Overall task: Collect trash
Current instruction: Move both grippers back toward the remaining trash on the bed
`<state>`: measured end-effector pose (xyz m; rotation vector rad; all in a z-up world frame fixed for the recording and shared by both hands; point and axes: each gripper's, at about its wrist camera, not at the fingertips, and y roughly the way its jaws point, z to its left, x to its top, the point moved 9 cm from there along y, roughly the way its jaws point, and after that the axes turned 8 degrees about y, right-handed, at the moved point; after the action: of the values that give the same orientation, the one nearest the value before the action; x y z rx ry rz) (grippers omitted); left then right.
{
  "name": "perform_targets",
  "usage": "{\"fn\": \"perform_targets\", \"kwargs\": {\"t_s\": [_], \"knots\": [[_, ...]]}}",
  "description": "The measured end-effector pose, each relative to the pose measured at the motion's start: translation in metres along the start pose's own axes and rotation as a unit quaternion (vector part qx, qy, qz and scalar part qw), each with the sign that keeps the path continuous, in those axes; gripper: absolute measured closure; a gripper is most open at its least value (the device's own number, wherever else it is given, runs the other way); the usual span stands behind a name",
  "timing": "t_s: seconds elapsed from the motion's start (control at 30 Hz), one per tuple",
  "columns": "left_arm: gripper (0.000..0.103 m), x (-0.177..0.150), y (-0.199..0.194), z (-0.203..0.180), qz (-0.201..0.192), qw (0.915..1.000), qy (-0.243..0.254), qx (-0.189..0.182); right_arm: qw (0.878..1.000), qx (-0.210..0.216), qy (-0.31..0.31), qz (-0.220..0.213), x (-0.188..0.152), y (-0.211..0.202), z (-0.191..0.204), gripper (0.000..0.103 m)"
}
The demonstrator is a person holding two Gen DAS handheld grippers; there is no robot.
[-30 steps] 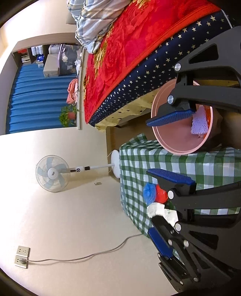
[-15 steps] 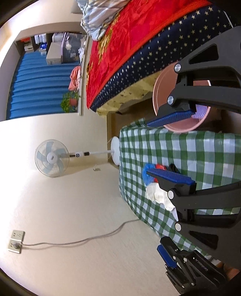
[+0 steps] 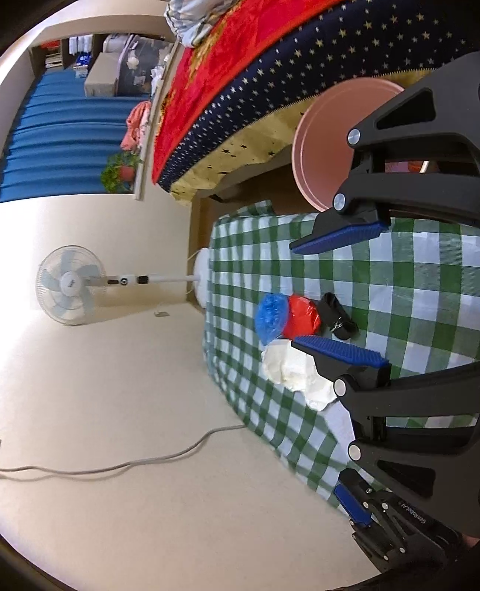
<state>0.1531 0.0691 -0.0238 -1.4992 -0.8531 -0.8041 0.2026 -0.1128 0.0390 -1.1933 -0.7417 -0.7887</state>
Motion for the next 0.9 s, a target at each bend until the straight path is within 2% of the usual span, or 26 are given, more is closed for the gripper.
{"fn": "perform_targets", "kwargs": {"t_s": [0.07,0.17,0.27,0.37,0.77,0.9], "knots": [[0.074,0.000,0.010,0.002,0.001,1.0000,0.000,0.002,1.000,-0.001,0.000,0.009,-0.003,0.012,-0.002,0.057],[0.065,-0.004,0.026,0.003,0.015,0.9999,-0.005,-0.003,1.000,-0.003,-0.001,0.027,-0.009,0.035,-0.001,0.057],[0.063,-0.011,0.040,0.004,0.030,0.9995,0.001,0.003,0.999,-0.002,0.001,0.046,-0.017,0.058,0.001,0.057],[0.060,-0.015,0.048,0.011,0.040,0.9991,-0.015,0.003,0.998,-0.001,0.006,0.069,-0.027,0.078,0.004,0.056],[0.060,-0.030,0.065,0.011,0.069,0.9972,-0.026,-0.013,0.987,0.011,0.083,0.137,-0.055,0.139,0.003,0.050],[0.060,-0.035,0.068,0.010,0.077,0.9966,-0.027,-0.014,0.983,0.017,0.088,0.158,-0.064,0.152,0.005,0.050]]}}
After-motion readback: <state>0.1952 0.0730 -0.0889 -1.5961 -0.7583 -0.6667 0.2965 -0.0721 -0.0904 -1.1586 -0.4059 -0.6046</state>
